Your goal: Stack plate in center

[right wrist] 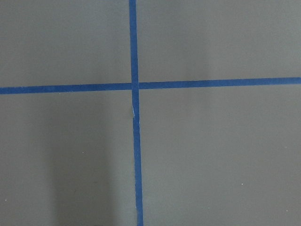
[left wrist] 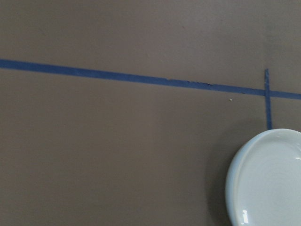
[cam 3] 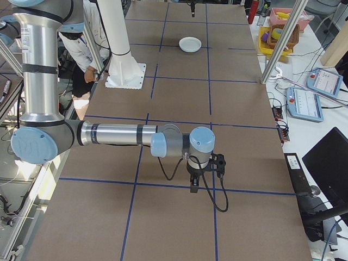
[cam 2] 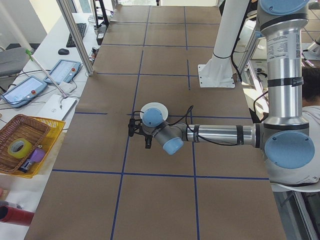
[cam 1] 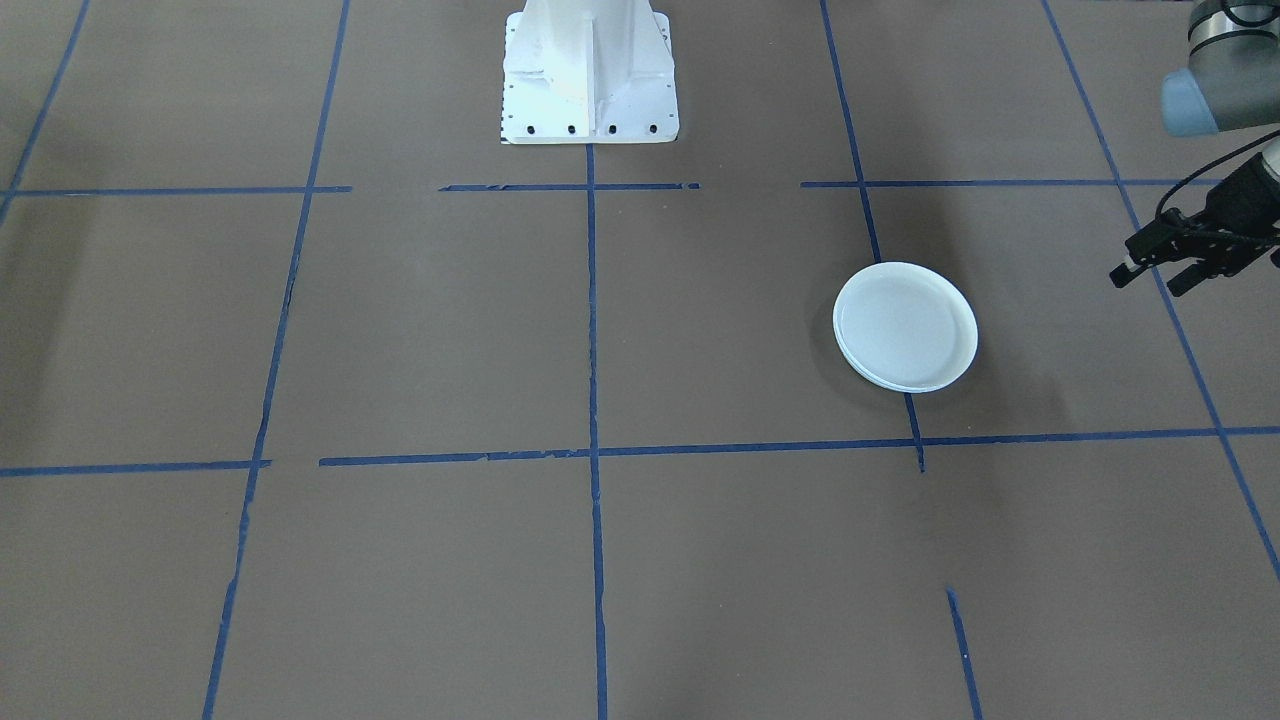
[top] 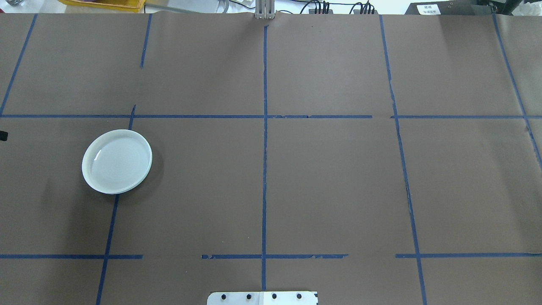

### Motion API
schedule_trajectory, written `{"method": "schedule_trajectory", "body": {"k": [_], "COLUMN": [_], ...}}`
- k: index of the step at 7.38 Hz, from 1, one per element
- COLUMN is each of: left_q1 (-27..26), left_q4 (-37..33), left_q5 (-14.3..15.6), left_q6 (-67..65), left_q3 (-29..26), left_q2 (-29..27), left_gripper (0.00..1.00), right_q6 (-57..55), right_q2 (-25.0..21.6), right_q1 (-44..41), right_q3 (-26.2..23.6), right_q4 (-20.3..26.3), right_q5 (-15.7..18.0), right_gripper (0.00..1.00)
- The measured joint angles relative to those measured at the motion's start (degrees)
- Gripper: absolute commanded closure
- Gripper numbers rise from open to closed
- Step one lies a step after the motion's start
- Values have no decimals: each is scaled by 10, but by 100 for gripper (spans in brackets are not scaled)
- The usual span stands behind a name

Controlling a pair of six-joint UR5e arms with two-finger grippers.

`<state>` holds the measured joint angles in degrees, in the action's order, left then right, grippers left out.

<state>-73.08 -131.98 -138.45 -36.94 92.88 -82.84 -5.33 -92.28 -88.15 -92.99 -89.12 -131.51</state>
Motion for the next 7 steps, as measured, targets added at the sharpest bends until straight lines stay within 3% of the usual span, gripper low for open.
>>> {"method": "schedule_trajectory", "body": {"k": [4, 7], "left_q1": [-146, -175], "left_q4": [245, 336], "left_q5": [3, 4], "left_q6": [308, 358], "left_q3": [24, 55], "left_q2": [-1, 2], "left_gripper": [0, 0], "right_q6": [0, 0], "right_q2": [0, 0], "right_q1": [0, 0], "right_q3": [0, 0], "right_q4": [0, 0], "right_q5": [0, 0], "right_gripper": [0, 0]}}
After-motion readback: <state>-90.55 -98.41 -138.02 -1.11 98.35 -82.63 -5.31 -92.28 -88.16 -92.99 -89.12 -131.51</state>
